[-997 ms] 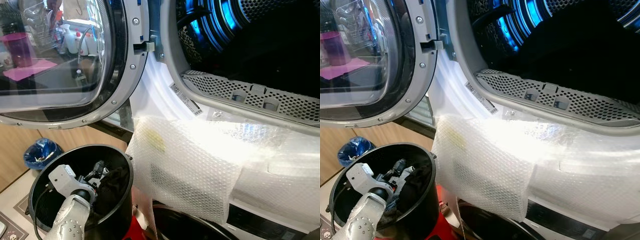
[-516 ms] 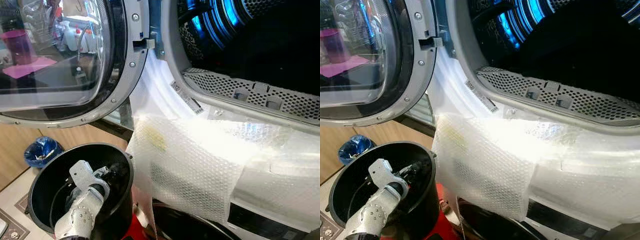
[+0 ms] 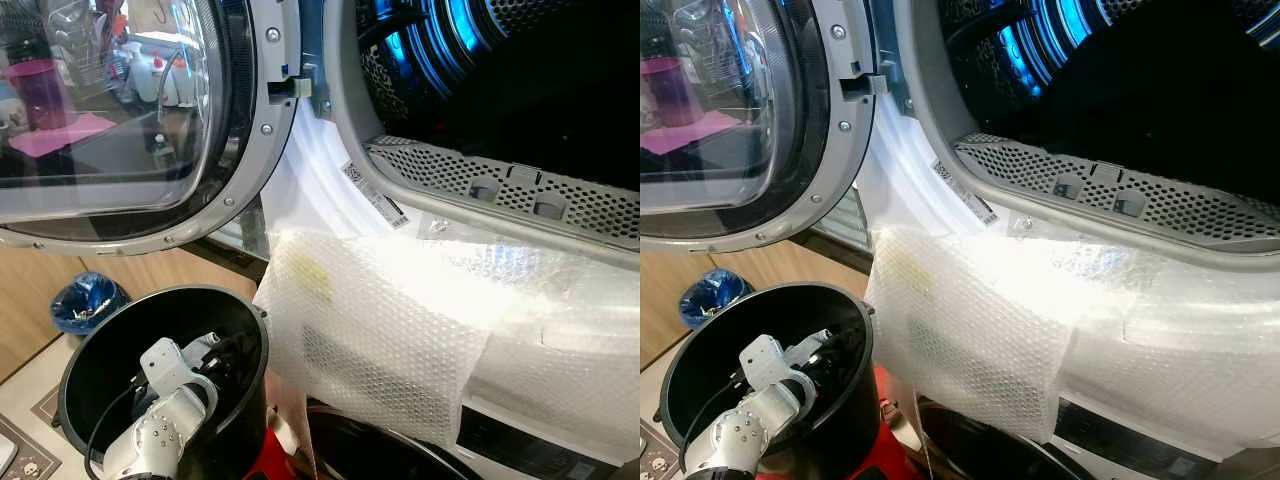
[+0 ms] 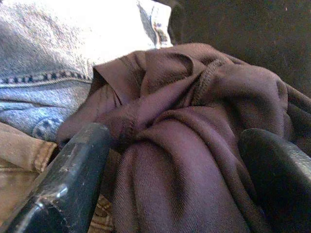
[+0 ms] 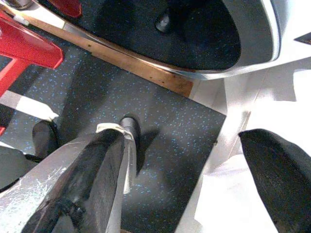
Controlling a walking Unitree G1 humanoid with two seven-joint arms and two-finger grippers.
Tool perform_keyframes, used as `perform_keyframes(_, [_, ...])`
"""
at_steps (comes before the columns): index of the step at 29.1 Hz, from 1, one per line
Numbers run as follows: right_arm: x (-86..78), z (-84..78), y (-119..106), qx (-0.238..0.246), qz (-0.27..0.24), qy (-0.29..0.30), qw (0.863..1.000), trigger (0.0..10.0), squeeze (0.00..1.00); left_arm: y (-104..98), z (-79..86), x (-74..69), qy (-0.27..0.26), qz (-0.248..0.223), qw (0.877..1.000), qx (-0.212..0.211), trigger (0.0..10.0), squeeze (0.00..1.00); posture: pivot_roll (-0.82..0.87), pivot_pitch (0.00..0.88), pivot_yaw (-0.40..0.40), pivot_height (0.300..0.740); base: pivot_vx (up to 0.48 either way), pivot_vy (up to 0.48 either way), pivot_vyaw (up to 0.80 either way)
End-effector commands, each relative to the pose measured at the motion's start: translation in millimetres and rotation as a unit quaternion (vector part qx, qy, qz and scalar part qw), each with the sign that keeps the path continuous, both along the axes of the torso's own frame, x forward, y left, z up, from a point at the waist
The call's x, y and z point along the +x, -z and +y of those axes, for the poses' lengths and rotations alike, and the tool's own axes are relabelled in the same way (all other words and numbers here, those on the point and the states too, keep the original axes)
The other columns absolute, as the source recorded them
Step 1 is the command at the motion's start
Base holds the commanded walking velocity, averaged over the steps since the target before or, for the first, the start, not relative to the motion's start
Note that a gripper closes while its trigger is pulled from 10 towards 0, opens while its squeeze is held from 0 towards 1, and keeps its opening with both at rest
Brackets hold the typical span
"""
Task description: Clothes washing
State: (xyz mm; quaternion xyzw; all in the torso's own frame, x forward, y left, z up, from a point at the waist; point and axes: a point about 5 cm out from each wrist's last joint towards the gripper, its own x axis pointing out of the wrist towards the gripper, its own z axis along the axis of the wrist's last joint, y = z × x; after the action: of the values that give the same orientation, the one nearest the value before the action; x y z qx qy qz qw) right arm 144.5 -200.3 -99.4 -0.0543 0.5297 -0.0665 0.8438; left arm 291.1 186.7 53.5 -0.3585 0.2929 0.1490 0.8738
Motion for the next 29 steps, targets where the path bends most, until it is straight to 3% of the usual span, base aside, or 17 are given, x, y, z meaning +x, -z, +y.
perform_keyframes(1, [-4.3,0.8,2,-0.005,0.007,-0.004,1.0,10.0,0.0,-1,-1.9,1.3,0.015,0.007,1.0,-0.013,10.0,0.0,-0.09,0.0,0.047,0.74,0.0,0.0,0.0])
perform_keyframes(2, [-3.0,-0.2,1,-0.01,0.003,-0.004,1.0,10.0,0.0,0,-5.2,0.8,0.042,0.012,0.999,-0.018,10.0,0.0,-0.1,0.0,0.047,0.74,0.0,0.0,0.0])
perform_keyframes(9, [2.5,0.8,-1,-0.018,-0.002,-0.02,1.0,10.0,0.0,4,-9.1,-1.3,0.097,0.037,0.994,-0.023,10.0,0.0,-0.09,0.0,0.044,0.74,0.0,0.0,0.0])
perform_keyframes(14, [5.4,1.9,-2,-0.021,-0.008,-0.014,1.0,10.0,0.0,12,-5.3,-5.9,0.113,0.061,0.992,-0.016,10.0,0.0,-0.1,0.0,0.051,0.74,0.0,0.0,0.0])
perform_keyframes(15, [5.9,2.0,-2,-0.024,-0.009,-0.012,1.0,10.0,0.0,16,-6.7,-8.9,0.122,0.07,0.99,-0.016,4.3,0.0,-0.1,0.0,0.051,0.74,0.0,0.0,0.0])
perform_keyframes(16, [5.9,2.0,-2,-0.024,-0.009,-0.012,1.0,10.0,0.0,16,-6.7,-8.9,0.122,0.07,0.99,-0.016,4.3,0.0,-0.1,0.0,0.051,0.74,0.0,0.0,0.0])
perform_keyframes(17, [5.3,2.5,-2,-0.025,-0.007,-0.019,0.999,10.0,0.0,17,-8.3,-9.8,0.123,0.073,0.99,-0.016,0.0,0.0,-0.1,0.0,0.051,0.74,0.0,0.0,0.0])
perform_keyframes(29, [-0.1,1.8,0,-0.04,0.003,-0.028,0.999,10.0,0.0,12,-14.6,-10.1,0.123,0.048,0.991,-0.011,0.0,0.0,-0.08,0.0,0.049,0.74,0.0,0.0,0.0])
